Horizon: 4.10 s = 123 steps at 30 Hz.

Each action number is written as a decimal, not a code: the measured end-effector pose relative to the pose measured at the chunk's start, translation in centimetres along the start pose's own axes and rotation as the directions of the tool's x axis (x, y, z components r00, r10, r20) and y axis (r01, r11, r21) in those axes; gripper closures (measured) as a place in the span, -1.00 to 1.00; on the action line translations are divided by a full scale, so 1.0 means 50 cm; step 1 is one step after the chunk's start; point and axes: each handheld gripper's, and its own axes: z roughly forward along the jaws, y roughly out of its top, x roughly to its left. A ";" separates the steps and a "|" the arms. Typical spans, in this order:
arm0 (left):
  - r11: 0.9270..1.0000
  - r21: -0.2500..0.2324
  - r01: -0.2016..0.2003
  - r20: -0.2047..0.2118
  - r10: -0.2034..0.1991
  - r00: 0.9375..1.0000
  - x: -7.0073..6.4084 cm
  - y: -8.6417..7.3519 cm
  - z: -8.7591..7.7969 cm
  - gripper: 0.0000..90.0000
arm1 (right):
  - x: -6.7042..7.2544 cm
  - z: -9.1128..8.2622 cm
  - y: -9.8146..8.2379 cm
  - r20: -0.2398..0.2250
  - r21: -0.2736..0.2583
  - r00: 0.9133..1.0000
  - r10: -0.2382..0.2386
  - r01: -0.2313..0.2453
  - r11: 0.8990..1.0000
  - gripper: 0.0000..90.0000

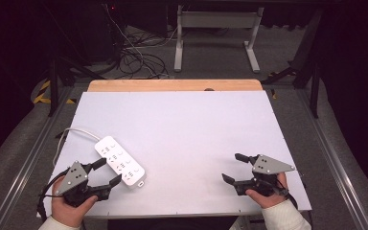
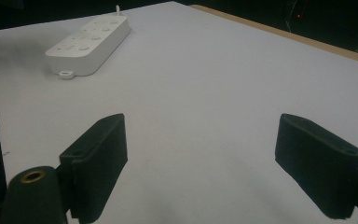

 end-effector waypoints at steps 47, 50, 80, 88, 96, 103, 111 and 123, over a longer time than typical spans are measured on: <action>0.998 0.051 -0.022 0.093 0.017 0.995 0.003 0.073 0.024 1.00 | 0.004 0.002 -0.002 -0.005 0.011 1.000 0.004 -0.004 1.000 -0.61; 0.998 0.063 -0.008 0.107 0.001 0.994 0.005 0.077 0.044 1.00 | 0.003 0.001 -0.001 -0.005 0.009 1.000 0.004 -0.004 1.000 -0.61; 0.980 0.195 -0.041 0.166 0.008 0.986 0.000 0.102 0.114 1.00 | 0.002 0.003 -0.004 -0.017 0.011 1.000 0.004 -0.004 1.000 -0.61; 0.945 0.319 -0.071 0.176 0.015 0.984 -0.004 0.101 0.127 1.00 | 0.003 0.004 -0.004 -0.020 0.014 1.000 0.005 -0.004 1.000 -0.61; 0.915 0.398 -0.069 0.176 -0.002 0.984 -0.001 0.095 0.142 1.00 | 0.003 0.004 -0.005 -0.023 0.016 1.000 0.004 -0.003 1.000 -0.61; 0.895 0.442 -0.067 0.181 -0.016 0.983 0.002 0.089 0.156 1.00 | 0.003 0.005 -0.005 -0.026 0.018 1.000 0.005 -0.004 1.000 -0.61; 0.873 0.483 -0.066 0.172 -0.021 0.985 0.007 0.083 0.169 1.00 | 0.004 0.007 -0.006 -0.032 0.028 0.999 0.004 -0.003 1.000 -0.62; 0.868 0.491 -0.068 0.167 -0.017 0.986 0.009 0.079 0.174 1.00 | 0.003 0.007 -0.006 -0.031 0.027 1.000 0.003 -0.002 1.000 -0.62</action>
